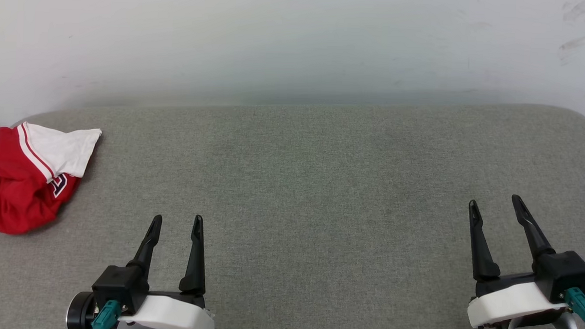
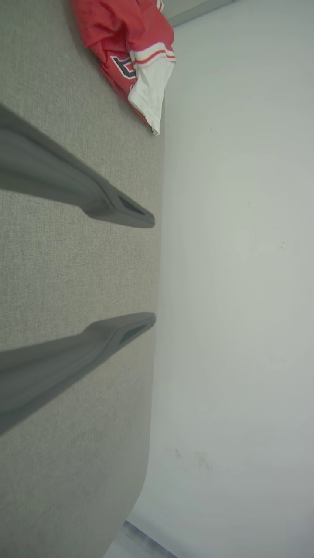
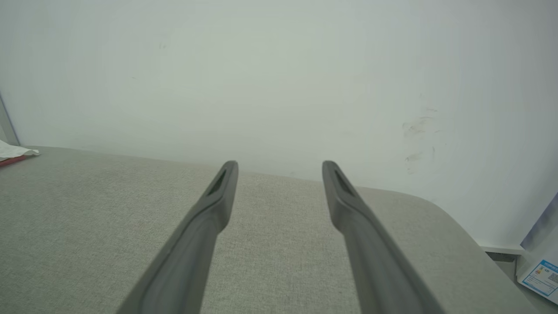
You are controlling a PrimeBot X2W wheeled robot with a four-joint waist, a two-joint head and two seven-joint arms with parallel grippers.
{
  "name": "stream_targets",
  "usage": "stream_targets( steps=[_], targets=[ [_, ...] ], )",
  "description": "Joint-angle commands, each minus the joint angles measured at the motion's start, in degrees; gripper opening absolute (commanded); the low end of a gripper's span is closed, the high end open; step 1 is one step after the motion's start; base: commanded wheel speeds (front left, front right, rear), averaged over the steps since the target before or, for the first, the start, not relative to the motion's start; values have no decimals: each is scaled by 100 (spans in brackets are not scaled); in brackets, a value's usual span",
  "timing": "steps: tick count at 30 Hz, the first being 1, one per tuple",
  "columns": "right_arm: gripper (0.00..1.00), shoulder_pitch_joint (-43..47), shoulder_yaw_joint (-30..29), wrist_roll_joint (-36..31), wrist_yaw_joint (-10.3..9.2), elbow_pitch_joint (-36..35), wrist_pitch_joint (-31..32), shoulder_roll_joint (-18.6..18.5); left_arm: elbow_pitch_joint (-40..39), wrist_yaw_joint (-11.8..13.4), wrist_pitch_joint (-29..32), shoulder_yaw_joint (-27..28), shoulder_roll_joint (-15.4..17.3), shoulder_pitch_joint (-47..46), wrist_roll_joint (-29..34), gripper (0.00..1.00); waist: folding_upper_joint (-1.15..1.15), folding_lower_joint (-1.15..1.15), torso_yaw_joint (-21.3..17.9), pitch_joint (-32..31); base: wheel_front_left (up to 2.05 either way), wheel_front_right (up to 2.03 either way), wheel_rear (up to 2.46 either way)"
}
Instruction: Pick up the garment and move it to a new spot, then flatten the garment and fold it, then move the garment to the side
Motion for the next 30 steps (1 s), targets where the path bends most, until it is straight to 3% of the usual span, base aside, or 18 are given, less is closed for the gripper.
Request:
stream_targets(
  steps=[1, 7, 19, 30],
  targets=[
    [100, 19, 18, -97, -2, -64, -52, -1, -54, -15, -54, -1, 10, 42, 70, 100, 0, 0, 3, -2, 0, 0, 0],
    [100, 38, -19, -36, -2, -113, -124, 0, -153, -257, -121, 328, -219, 133, 105, 100, 0, 0, 13, -2, 0, 0, 0],
    [100, 87, -18, 637, -2, 257, -250, 2, -37, -1189, -264, 1117, -596, 333, 270, 100, 0, 0, -22, -1, 0, 0, 0],
    [100, 36, 76, 301, -2, 428, -370, 2, 258, -1331, -367, 957, -608, 404, 669, 100, 0, 0, -37, -9, 0, 0, 0]
  ],
)
